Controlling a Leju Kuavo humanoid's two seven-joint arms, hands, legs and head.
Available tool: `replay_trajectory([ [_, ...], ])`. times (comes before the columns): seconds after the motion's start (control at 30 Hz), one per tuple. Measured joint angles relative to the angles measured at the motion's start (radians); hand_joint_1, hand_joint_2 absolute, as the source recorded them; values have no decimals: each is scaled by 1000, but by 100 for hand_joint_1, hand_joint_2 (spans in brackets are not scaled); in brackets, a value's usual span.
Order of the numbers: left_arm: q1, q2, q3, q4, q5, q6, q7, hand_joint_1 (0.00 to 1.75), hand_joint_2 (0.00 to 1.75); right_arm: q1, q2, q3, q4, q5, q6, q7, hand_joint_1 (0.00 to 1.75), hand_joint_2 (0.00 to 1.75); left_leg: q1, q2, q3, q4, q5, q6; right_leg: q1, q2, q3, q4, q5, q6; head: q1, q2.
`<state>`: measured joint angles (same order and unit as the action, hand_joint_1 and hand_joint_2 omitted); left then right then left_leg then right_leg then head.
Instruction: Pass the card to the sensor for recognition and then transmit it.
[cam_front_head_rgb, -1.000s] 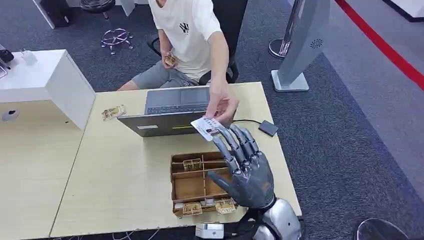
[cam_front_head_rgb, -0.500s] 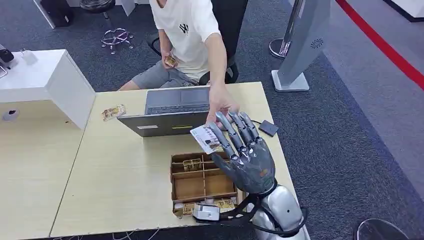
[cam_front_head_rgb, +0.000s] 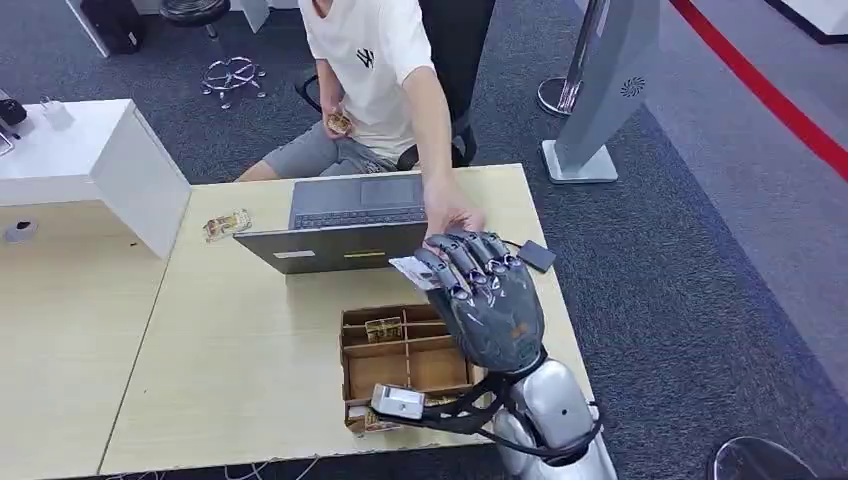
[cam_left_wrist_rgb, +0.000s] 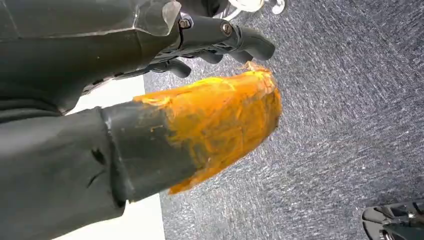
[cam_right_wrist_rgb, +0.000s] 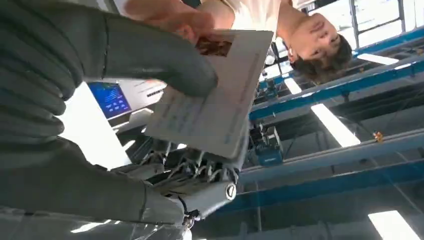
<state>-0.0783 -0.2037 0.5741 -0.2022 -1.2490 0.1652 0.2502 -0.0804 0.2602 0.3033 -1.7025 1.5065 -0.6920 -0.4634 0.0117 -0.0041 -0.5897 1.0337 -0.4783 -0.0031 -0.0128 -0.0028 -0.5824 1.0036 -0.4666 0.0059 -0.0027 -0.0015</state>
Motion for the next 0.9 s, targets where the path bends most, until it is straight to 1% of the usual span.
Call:
replay_trajectory([
  [0.1,0,0,1,0,0,0,0,0,0,-14,-2,17,2,8,0,21,175,175,0,0,0,0,0,0,0,0,0,0,0,0,0,0],
  [0.17,0,0,1,0,0,0,1,0,0,-26,-6,33,5,13,0,47,175,175,0,0,0,0,0,0,0,0,0,0,0,0,0,0],
  [0.43,0,0,9,0,2,0,1,0,0,-55,-27,100,8,36,0,156,175,175,0,0,0,0,0,0,0,0,0,0,0,0,0,0],
  [0.5,0,0,14,0,2,0,1,0,0,-59,-39,124,8,26,0,200,175,175,0,0,0,0,0,0,0,0,0,0,0,0,0,0],
  [0.53,0,0,17,0,2,0,1,0,0,-59,-44,134,8,12,0,208,175,175,0,0,0,0,0,0,0,0,0,0,0,0,0,0],
  [0.57,0,0,19,0,2,0,1,0,0,-57,-48,143,8,-14,0,191,175,175,0,0,0,0,0,0,0,0,-1,0,0,0,0,0],
  [0.63,0,0,25,0,2,0,1,0,0,-45,-45,138,11,-82,0,103,175,175,0,0,0,0,0,0,0,0,-1,0,0,0,0,0],
  [0.67,0,0,27,0,2,0,1,0,0,-39,-44,136,14,-97,0,77,175,175,0,0,0,0,0,0,0,0,-1,0,0,0,0,0],
  [0.83,0,0,32,0,2,0,1,0,0,-30,-42,132,16,-110,0,64,175,175,0,0,0,0,0,0,0,0,-1,0,0,0,0,0],
  [0.87,0,0,32,0,2,0,1,0,0,-28,-42,131,17,-124,0,43,175,175,0,0,0,0,0,0,0,0,-1,0,0,0,0,0],
  [0.9,0,0,33,0,1,0,1,0,0,-19,-30,117,21,-166,0,-22,175,175,0,0,0,0,0,0,0,0,-1,0,0,0,0,0],
])
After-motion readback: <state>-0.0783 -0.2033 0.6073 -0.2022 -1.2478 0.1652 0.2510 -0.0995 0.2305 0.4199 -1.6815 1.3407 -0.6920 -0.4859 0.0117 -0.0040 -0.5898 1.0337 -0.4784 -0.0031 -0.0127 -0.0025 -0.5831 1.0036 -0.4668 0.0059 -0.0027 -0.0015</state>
